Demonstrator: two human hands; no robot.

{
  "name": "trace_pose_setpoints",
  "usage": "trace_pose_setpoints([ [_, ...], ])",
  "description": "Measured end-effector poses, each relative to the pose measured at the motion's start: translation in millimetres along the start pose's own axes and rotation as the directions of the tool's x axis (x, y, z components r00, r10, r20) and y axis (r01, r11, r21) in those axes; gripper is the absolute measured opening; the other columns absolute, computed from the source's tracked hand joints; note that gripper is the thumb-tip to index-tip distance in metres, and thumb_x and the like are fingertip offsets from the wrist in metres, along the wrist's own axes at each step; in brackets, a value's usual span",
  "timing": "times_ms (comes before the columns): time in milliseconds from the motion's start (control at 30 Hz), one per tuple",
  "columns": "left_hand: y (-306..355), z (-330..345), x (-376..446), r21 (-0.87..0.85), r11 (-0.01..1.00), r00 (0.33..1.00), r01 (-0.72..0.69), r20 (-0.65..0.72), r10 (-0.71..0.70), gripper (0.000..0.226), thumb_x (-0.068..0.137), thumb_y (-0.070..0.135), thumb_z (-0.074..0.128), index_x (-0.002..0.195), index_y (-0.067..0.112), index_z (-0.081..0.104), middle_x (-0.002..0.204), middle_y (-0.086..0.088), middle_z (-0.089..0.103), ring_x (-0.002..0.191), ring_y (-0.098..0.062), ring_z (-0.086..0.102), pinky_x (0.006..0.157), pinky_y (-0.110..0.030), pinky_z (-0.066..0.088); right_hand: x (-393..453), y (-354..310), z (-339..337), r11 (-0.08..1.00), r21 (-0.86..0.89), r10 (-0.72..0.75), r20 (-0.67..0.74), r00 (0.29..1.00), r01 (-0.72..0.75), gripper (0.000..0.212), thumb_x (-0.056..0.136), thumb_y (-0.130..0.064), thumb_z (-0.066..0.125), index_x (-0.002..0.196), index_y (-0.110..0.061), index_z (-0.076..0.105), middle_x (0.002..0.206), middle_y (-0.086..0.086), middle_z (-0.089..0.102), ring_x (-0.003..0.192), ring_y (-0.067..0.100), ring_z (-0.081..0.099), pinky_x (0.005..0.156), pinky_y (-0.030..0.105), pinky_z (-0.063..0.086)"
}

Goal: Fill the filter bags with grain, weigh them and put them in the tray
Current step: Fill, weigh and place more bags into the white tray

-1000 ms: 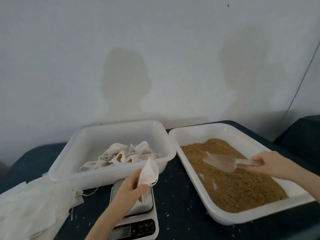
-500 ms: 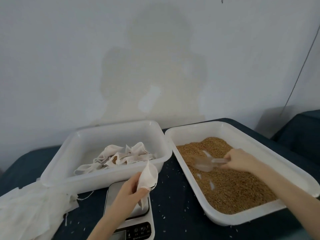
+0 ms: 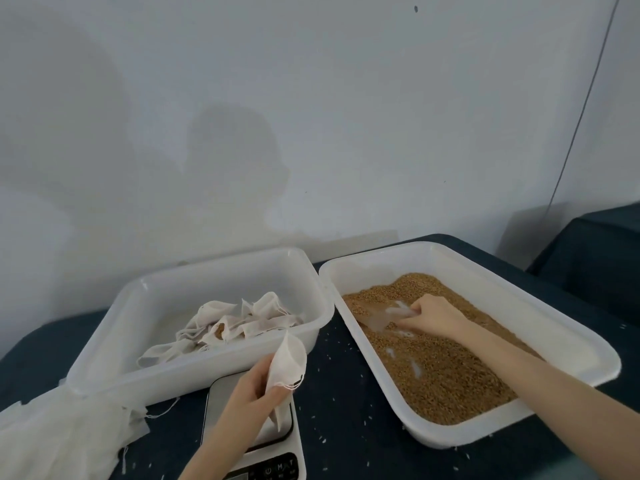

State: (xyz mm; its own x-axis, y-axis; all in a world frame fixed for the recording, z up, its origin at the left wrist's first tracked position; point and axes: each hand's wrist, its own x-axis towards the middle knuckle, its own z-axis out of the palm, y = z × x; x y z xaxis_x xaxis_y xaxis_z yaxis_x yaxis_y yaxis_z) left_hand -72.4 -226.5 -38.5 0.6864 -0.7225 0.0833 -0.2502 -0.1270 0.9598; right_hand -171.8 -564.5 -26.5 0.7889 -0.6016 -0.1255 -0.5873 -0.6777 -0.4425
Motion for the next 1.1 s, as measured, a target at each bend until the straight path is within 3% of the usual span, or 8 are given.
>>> trace_pose_setpoints([
  [67,-2,-3,0,0.016,1.0,1.0,-0.011,-0.018,0.011,0.025,0.09,0.011,0.061,0.109,0.027,0.062,0.085,0.008,0.07,0.072,-0.001,0.061,0.053,-0.015,0.044,-2,4,-4,0.999,0.052,-0.002,-0.014,1.0,0.003,0.032,0.087,-0.037,0.067,0.066,-0.015,0.06,0.052,-0.01,0.048,0.036,0.001,0.037,0.041,0.011,0.03],
  [200,-3,-9,1,0.069,0.998,1.0,-0.012,-0.024,0.014,0.035,0.092,-0.003,0.055,0.106,0.029,0.062,0.085,0.004,0.071,0.073,-0.001,0.062,0.056,-0.012,0.046,-14,14,-20,0.986,0.167,-0.007,-0.018,1.0,0.01,0.023,0.085,-0.041,0.069,0.08,-0.019,0.069,0.054,-0.009,0.056,0.036,-0.001,0.038,0.042,0.012,0.034],
  [400,-3,-9,3,0.073,0.996,0.999,-0.042,-0.031,0.044,0.034,0.092,-0.003,0.056,0.102,0.028,0.062,0.082,0.0,0.069,0.068,0.0,0.059,0.055,-0.011,0.045,-35,33,-43,0.994,0.108,-0.003,-0.059,0.998,0.009,0.02,0.081,-0.029,0.075,0.1,-0.022,0.071,0.067,-0.01,0.065,0.041,-0.006,0.048,0.043,0.007,0.035],
  [567,-2,-8,2,0.068,0.996,0.998,-0.049,-0.023,0.051,0.026,0.091,0.003,0.058,0.103,0.026,0.063,0.081,0.004,0.069,0.07,0.0,0.059,0.057,-0.01,0.045,-53,47,-51,0.999,0.04,0.001,-0.067,0.998,0.001,0.026,0.076,-0.026,0.079,0.1,-0.032,0.07,0.068,-0.009,0.069,0.052,-0.001,0.053,0.049,0.007,0.04],
  [767,4,-8,1,0.069,0.997,1.0,-0.018,0.012,0.017,0.026,0.087,0.01,0.06,0.106,0.028,0.063,0.094,-0.003,0.068,0.08,-0.008,0.062,0.065,-0.019,0.05,-79,42,-64,0.981,0.156,-0.102,-0.068,0.992,0.112,0.024,0.076,-0.028,0.078,0.094,-0.04,0.069,0.077,-0.013,0.073,0.072,0.011,0.067,0.066,0.02,0.05],
  [867,5,-10,-1,0.097,0.995,1.0,-0.014,0.002,0.014,0.027,0.081,0.017,0.062,0.106,0.028,0.062,0.094,-0.001,0.068,0.081,-0.006,0.063,0.068,-0.019,0.05,-90,28,-71,0.964,0.18,-0.197,-0.021,0.98,0.197,0.026,0.074,-0.028,0.079,0.097,-0.038,0.073,0.079,0.0,0.073,0.069,0.019,0.064,0.071,0.031,0.052],
  [967,5,-14,-3,0.118,0.993,1.0,-0.02,0.016,0.019,0.025,0.089,0.011,0.061,0.107,0.029,0.061,0.091,0.005,0.068,0.081,-0.005,0.062,0.068,-0.021,0.051,-100,7,-76,0.939,0.186,-0.306,0.067,0.95,0.29,0.027,0.064,-0.046,0.076,0.091,-0.049,0.073,0.079,0.001,0.072,0.06,0.013,0.057,0.061,0.023,0.045],
  [1100,6,-19,-6,0.123,0.992,1.0,-0.006,0.027,0.003,0.032,0.078,0.027,0.059,0.109,0.027,0.061,0.088,0.005,0.065,0.071,-0.002,0.056,0.056,-0.021,0.047,-105,-14,-77,0.904,0.201,-0.413,0.176,0.894,0.378,0.037,0.057,-0.065,0.07,0.091,-0.05,0.071,0.076,0.002,0.069,0.057,0.011,0.054,0.058,0.019,0.043],
])
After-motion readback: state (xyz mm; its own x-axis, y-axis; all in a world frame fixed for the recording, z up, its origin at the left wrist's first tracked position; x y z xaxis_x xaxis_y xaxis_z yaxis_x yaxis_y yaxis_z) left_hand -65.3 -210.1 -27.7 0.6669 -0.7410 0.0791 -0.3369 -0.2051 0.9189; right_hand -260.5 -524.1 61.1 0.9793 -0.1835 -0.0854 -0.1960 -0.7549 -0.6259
